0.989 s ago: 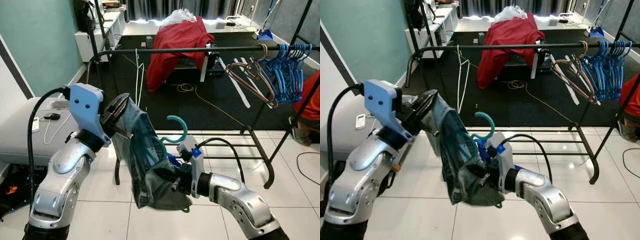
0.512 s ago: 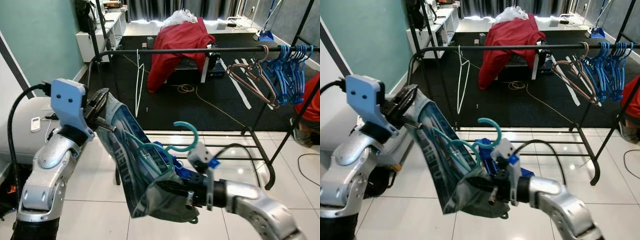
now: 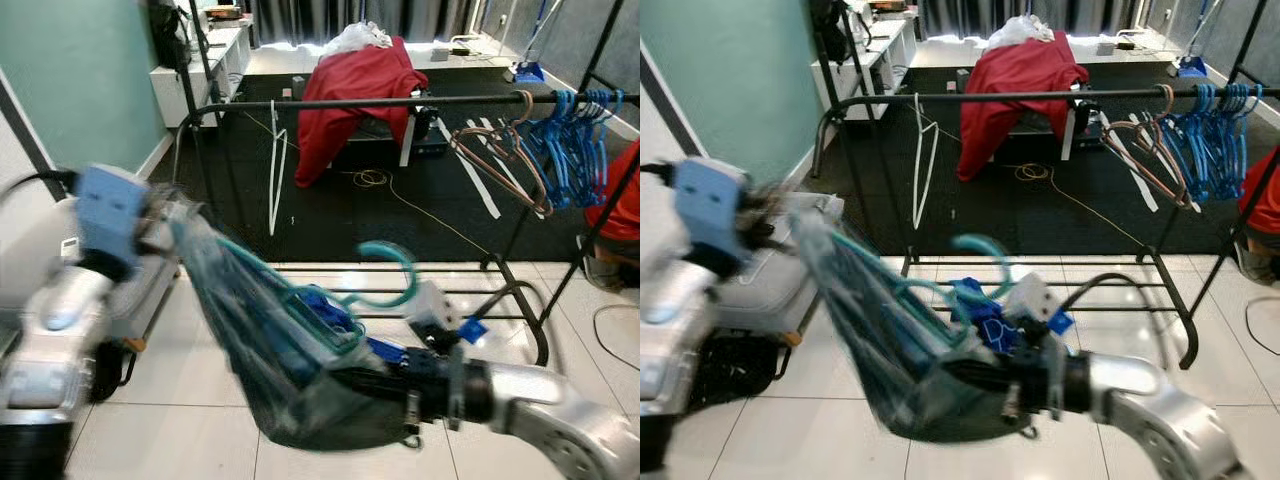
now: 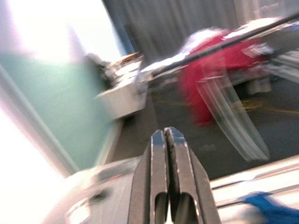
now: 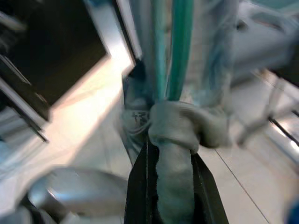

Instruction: Hang hanger

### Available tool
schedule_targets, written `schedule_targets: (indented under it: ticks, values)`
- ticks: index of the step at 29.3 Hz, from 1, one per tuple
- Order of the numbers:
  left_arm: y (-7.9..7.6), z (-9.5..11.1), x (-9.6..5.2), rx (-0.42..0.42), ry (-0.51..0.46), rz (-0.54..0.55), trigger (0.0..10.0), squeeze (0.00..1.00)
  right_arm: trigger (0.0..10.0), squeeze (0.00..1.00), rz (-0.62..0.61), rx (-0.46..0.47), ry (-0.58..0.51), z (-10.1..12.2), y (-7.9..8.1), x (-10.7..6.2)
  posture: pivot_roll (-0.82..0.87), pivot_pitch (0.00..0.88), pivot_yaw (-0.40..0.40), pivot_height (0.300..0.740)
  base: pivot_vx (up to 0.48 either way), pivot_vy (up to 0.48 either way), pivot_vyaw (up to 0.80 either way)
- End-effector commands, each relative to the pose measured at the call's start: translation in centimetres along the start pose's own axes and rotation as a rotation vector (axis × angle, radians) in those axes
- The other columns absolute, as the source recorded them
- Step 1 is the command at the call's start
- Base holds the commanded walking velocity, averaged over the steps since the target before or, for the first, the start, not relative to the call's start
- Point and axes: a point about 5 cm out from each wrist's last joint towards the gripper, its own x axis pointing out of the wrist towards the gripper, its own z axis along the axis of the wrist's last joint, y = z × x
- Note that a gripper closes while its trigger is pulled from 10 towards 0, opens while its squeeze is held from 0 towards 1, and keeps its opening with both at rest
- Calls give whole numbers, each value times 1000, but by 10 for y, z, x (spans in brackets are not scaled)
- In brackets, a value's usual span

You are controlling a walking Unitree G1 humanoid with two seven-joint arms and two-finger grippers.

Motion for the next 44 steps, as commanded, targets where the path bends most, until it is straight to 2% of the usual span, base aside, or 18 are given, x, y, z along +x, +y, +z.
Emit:
schedule_targets:
  ticks: [1, 5, 9, 14, 15, 16, 17, 18, 19, 20, 24, 27, 28, 33, 37, 38, 39, 44]
  values:
    - [5, -1, 0, 19, 6, 12, 0, 0, 0, 0, -31, 10, 24, -3, -3, 0, -109, 0, 59, 740, 0, 0, 0]
    - [29, 6, 1, 49, -25, 88, 0, 0, 0, 0, -125, 47, 179, -25, -12, -4, -104, 0, 53, 740, 0, 0, 0]
    - [33, 9, 2, 55, -44, 97, 0, 0, 0, 0, -126, 71, 229, -35, -9, 0, -101, 0, 52, 740, 0, 0, 0]
    - [28, 7, 0, 37, -44, 76, 0, 0, 0, 0, -122, 70, 226, -36, -8, 3, -101, 0, 53, 740, 0, 0, 0]
    - [12, 2, 0, -79, -26, -9, 0, 0, 0, 0, -135, 48, 191, -31, -11, 3, -101, 0, 52, 740, 0, 0, 0]
    - [-12, 2, -3, -238, -29, -142, 5608, 0, 0, 0, -165, 20, 115, -22, -16, 3, -102, 0, 54, 740, 0, 0, 0]
    - [-12, 2, -3, -238, -29, -142, 5608, 0, 0, 0, -165, 20, 115, -22, -16, 3, -102, 0, 54, 740, 0, 0, 0]
    - [-28, 3, -9, -450, -46, -215, 10000, 55, 0, 0, -251, 29, -94, 3, -30, 2, -100, 0, 53, 740, 0, 0, 0]
    - [-31, 3, -11, -500, -51, -228, 10000, 55, 0, 0, -272, 36, -148, 9, -34, 2, -100, 0, 53, 740, 0, 0, 0]
    - [-31, 4, -14, -612, -71, -239, 10000, 1000, 0, 0, -308, 63, -267, 23, -40, -2, -96, 0, 52, 740, 0, 0, 0]
    - [-27, 5, -19, -735, -111, -246, 10000, 1000, 0, 0, -309, 92, -380, 37, -44, -7, -90, 0, 47, 740, 0, 0, 0]
    - [-26, 5, -20, -759, -121, -250, 10000, 1000, 0, 0, -302, 94, -399, 40, -44, -8, -90, 0, 47, 740, 0, 0, 0]
    - [-23, 9, -24, -822, -157, -268, 10000, 1000, 0, 0, -263, 97, -424, 44, -41, -8, -88, 0, 43, 740, 0, 0, 0]
    - [-25, 13, -26, -860, -180, -312, 10000, 1000, 0, 0, -235, 95, -427, 45, -38, -7, -89, 0, 41, 740, 0, 0, 0]
    - [-51, 24, -36, -931, -175, -478, 10000, 992, 0, 0, -195, 107, -438, 44, -33, -1, -85, 0, 38, 740, 0, 0, 0]
    - [-66, 26, -40, -953, -156, -549, 10000, 0, 0, 0, -181, 115, -440, 44, -32, 2, -84, 0, 37, 740, 0, 0, 0]
    - [-81, 29, -44, -974, -136, -617, 10000, 0, 0, 0, -167, 122, -439, 44, -30, 5, -84, 0, 36, 740, 0, 0, 0]
    - [-108, 30, -54, -908, -79, -739, 10000, 0, 0, 0, -136, 133, -425, 42, -24, 14, -83, 0, 33, 740, 0, 0, 0]
